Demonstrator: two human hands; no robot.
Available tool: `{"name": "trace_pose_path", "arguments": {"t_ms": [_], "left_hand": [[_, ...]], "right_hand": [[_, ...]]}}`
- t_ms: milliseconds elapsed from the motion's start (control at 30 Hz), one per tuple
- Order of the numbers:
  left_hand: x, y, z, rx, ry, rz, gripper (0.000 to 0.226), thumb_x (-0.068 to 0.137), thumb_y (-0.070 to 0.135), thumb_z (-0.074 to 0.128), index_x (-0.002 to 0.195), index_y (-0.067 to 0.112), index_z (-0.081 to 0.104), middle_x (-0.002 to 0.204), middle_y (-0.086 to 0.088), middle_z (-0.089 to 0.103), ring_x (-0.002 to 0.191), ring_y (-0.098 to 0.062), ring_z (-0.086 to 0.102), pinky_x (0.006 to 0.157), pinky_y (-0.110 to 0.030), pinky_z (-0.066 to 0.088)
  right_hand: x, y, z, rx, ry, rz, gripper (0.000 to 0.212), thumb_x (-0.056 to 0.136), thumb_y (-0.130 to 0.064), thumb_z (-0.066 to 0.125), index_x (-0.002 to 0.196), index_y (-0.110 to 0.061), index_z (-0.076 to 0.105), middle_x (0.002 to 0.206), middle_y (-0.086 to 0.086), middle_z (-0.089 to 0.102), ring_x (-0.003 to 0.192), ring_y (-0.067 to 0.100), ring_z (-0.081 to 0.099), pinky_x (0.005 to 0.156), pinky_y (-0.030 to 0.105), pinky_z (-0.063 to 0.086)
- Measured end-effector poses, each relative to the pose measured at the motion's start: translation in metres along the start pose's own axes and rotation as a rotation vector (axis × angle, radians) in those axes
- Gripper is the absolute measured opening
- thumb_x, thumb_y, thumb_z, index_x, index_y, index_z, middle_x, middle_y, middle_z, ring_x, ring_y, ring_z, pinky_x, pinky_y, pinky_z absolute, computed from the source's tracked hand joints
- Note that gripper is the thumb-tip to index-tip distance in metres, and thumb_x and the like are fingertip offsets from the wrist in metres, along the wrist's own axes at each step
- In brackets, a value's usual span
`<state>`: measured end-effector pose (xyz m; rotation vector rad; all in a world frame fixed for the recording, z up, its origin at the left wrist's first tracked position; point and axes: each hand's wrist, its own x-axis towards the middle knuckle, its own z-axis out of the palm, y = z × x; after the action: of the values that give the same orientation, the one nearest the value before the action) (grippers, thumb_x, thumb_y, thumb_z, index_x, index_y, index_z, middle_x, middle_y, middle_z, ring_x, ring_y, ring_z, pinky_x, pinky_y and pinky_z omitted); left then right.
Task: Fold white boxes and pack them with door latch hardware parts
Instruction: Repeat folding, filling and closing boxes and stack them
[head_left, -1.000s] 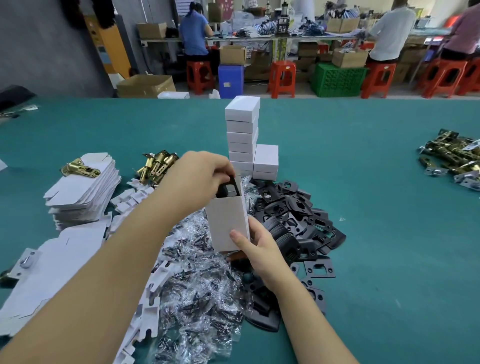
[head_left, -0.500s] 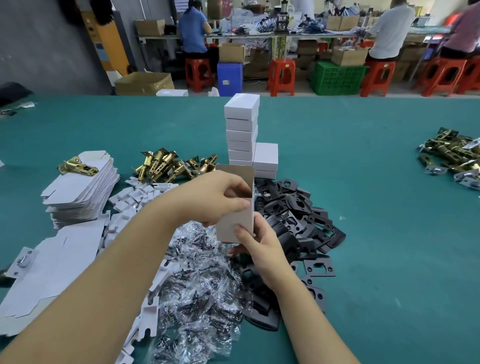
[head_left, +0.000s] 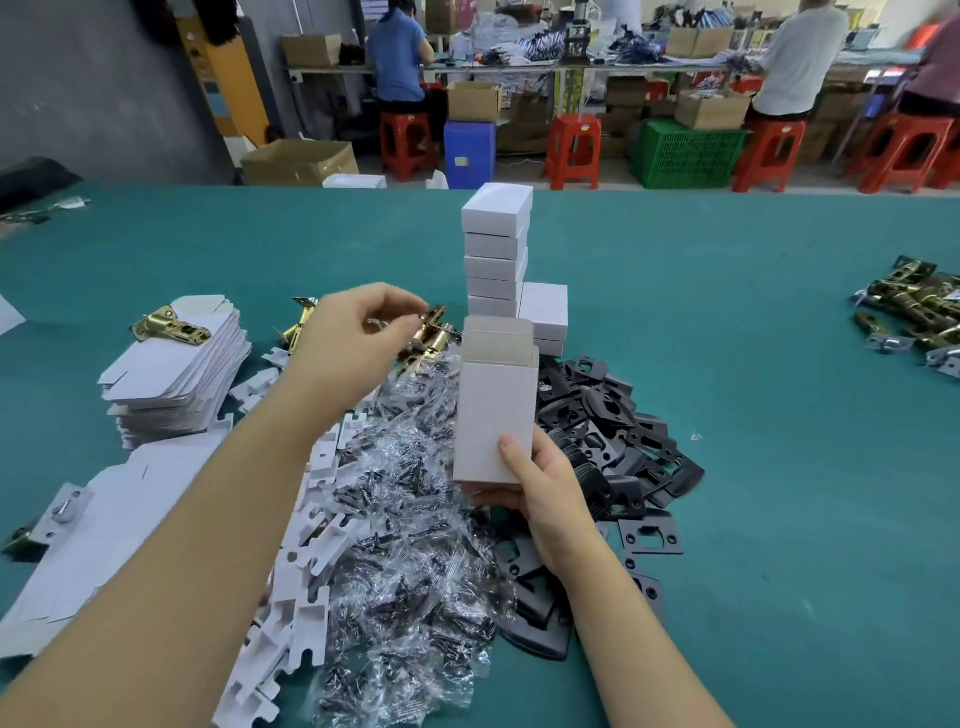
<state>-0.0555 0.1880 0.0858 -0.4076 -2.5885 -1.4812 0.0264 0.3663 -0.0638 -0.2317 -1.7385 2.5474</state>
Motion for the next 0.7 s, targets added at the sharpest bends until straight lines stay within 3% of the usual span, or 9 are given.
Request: {"name": "trace_pose_path", "arguments": {"t_ms": [100,200,300,400,533,700], "left_hand": [[-0.009,-0.018,0.002,-0.019,-0.223,-0.134,0.038,0.094,0.031,0.070,0.131,0.032,0.061,0.111,0.016,0.071,0.064,0.004,0.064,0.053,-0.017,0.050],[-0.024,-0.030,0.014,0.038,-0.481,-0.171,0.059,0.094,0.035,0.070,0.147,0.036,0.044,0.119,0.017,0.068,0.065,-0.002,0.066,0.056,-0.018,0.051],[-0.031,-0.037,0.024,0.025,-0.467,-0.107,0.039,0.097,0.020,0.068,0.134,0.029,0.060,0.106,0.012,0.074,0.064,0.001,0.065,0.059,-0.018,0.052],[-0.033,-0.040,0.022,-0.076,-0.461,-0.131,0.032,0.097,0.012,0.067,0.127,0.024,0.065,0.098,0.011,0.076,0.059,-0.001,0.059,0.054,-0.016,0.048],[-0.035,-0.042,0.016,-0.119,-0.472,-0.129,0.030,0.097,0.005,0.066,0.122,0.022,0.067,0.103,0.005,0.077,0.053,-0.001,0.053,0.052,-0.018,0.044],[-0.036,-0.046,0.019,-0.069,-0.449,-0.066,0.027,0.093,0.001,0.069,0.117,0.014,0.067,0.113,0.002,0.075,0.065,0.011,0.063,0.061,-0.006,0.049]], "right_hand": [[0.000,-0.002,0.000,0.035,-0.010,0.007,0.047,0.091,-0.038,0.068,0.132,-0.017,0.060,0.120,0.013,0.073,0.104,0.038,0.072,0.074,0.040,0.061],[-0.001,-0.003,0.002,0.021,-0.053,-0.007,0.043,0.093,-0.034,0.066,0.131,-0.017,0.060,0.119,0.013,0.073,0.102,0.036,0.073,0.074,0.041,0.062],[-0.003,-0.003,0.003,-0.014,-0.092,-0.023,0.040,0.095,-0.034,0.064,0.131,-0.019,0.060,0.120,0.012,0.072,0.102,0.035,0.073,0.077,0.043,0.063],[-0.006,-0.003,0.005,-0.093,-0.102,-0.040,0.041,0.094,-0.039,0.063,0.133,-0.026,0.059,0.121,0.002,0.073,0.109,0.025,0.071,0.086,0.040,0.061],[-0.008,-0.004,0.009,-0.219,-0.100,-0.108,0.042,0.089,-0.054,0.061,0.127,-0.035,0.062,0.119,-0.012,0.072,0.110,0.007,0.068,0.089,0.024,0.055],[-0.011,-0.002,0.009,-0.300,-0.047,-0.240,0.027,0.090,-0.050,0.062,0.116,-0.042,0.066,0.112,-0.011,0.072,0.106,0.008,0.068,0.085,0.021,0.054]]}}
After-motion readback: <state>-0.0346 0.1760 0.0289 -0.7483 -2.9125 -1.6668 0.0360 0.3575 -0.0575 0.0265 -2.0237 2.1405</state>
